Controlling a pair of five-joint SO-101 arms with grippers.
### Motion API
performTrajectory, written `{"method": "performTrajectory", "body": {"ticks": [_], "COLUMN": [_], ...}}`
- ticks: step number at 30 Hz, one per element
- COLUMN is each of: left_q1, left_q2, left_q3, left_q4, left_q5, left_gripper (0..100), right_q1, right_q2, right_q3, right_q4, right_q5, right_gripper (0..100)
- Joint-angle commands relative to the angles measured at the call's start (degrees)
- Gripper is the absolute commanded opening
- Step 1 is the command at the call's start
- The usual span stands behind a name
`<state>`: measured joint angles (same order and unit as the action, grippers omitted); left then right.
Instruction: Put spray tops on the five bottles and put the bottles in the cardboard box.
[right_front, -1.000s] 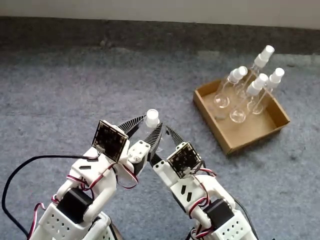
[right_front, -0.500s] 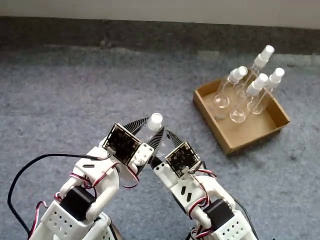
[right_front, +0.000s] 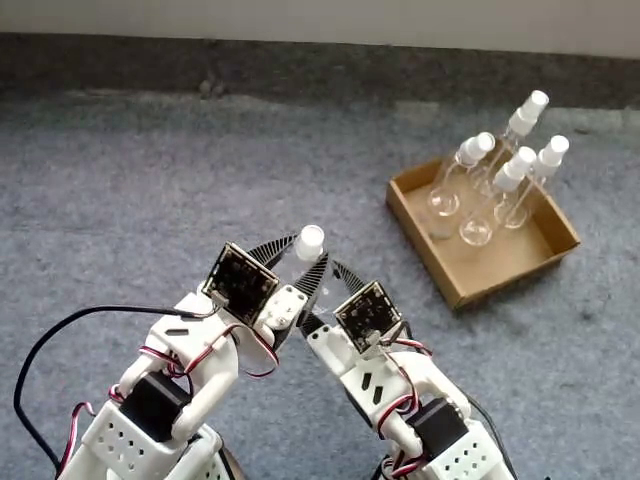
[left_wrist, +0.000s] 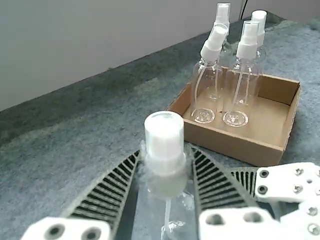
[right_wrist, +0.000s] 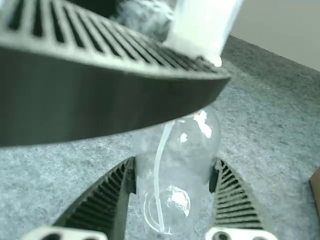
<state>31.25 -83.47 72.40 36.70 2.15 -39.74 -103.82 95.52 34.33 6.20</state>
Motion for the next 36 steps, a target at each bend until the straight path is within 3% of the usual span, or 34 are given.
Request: {"method": "performTrajectory", "body": {"ticks": [1, 16, 24, 32, 36], "left_q1": [-0.66, -0.66, -6.55, -8.75, -8.75], "left_q2": [-0.84, -0.92, -0.92, -5.23, -10.86], "left_q3": [-0.13, 3.91, 4.00, 0.75, -1.80], "left_q4": [0.44, 0.09, 0.35, 0.70, 8.35], "left_q5": [3.25, 3.16, 3.52, 3.25, 3.25], "left_gripper": [1, 1, 22, 23, 23], "right_q1": [-0.31, -0.31, -0.31, 0.92, 4.62], "right_q2": [-1.45, -1.45, -1.45, -1.45, -1.45], "right_q3": [2.77, 2.77, 2.77, 2.77, 2.77], "right_q4": [-0.04, -0.04, -0.04, -0.13, -1.27], "right_q5": [-2.81, -4.66, -4.57, -4.48, -4.48], "right_gripper": [12.7, 12.7, 12.7, 12.7, 12.7]}}
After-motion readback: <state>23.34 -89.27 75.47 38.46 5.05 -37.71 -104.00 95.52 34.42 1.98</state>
